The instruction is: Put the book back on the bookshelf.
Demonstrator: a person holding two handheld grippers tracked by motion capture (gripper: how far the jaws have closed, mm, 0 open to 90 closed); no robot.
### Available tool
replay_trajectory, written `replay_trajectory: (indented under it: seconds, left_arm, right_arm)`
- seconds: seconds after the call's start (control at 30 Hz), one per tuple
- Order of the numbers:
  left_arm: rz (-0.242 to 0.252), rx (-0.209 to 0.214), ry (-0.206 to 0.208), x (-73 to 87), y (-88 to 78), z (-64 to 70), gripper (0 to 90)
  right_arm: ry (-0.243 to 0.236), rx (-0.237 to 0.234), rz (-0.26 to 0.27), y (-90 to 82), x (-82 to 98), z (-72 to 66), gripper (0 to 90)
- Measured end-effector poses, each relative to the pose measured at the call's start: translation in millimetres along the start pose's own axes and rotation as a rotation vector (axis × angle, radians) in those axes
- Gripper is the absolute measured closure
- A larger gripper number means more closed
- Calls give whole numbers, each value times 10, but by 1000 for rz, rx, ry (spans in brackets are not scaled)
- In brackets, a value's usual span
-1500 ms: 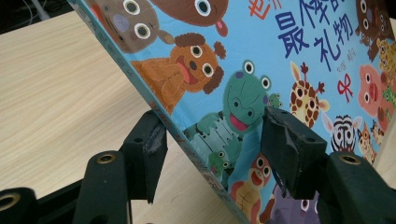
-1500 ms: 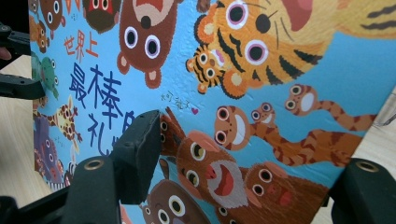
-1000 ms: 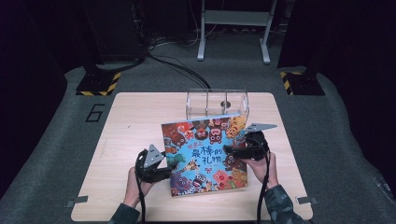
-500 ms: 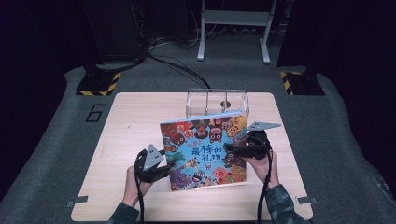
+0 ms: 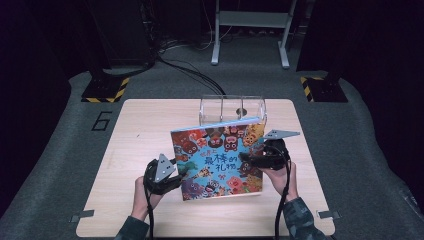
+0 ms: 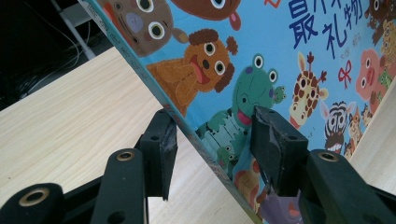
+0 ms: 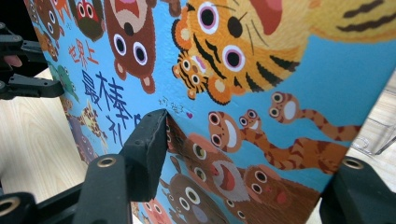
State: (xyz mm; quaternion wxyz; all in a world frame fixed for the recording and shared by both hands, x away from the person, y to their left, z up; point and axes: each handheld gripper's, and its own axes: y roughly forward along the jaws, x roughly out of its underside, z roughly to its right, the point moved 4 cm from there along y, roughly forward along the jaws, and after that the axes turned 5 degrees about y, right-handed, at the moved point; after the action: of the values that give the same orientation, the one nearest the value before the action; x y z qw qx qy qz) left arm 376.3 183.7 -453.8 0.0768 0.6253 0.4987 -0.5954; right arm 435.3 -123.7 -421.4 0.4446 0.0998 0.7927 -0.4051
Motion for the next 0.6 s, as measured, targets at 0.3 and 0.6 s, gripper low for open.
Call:
replay_trajectory:
  seconds: [0.3, 0.6]
  left_arm:
    - [9, -79, 52, -46, -23, 13, 513]
    - [13, -94, 62, -23, -35, -44, 542]
  right_arm:
    - [-41, 30, -20, -9, -9, -39, 382]
    - [-96, 63, -11, 16, -8, -97, 375]
